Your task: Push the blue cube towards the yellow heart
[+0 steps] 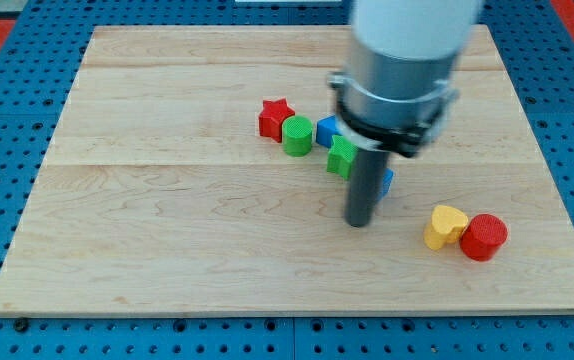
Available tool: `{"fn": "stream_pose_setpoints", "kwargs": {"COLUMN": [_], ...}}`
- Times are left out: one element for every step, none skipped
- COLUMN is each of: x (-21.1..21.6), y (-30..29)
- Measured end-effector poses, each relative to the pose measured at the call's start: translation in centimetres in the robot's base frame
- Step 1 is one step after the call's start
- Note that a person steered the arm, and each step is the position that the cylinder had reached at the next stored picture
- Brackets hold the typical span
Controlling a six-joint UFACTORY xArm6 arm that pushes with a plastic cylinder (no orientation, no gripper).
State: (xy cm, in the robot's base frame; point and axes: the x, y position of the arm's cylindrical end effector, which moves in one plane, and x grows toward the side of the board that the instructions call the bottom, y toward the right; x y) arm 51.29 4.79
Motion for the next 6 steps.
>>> {"fn": "stream_pose_setpoints", "kwargs": {"x": [-3.1,-5.0,-5.6,-5.4,-4.0,-2.6], "y": [-4.5,-4.1,-1.7,-0.2,0.9,2.6]}}
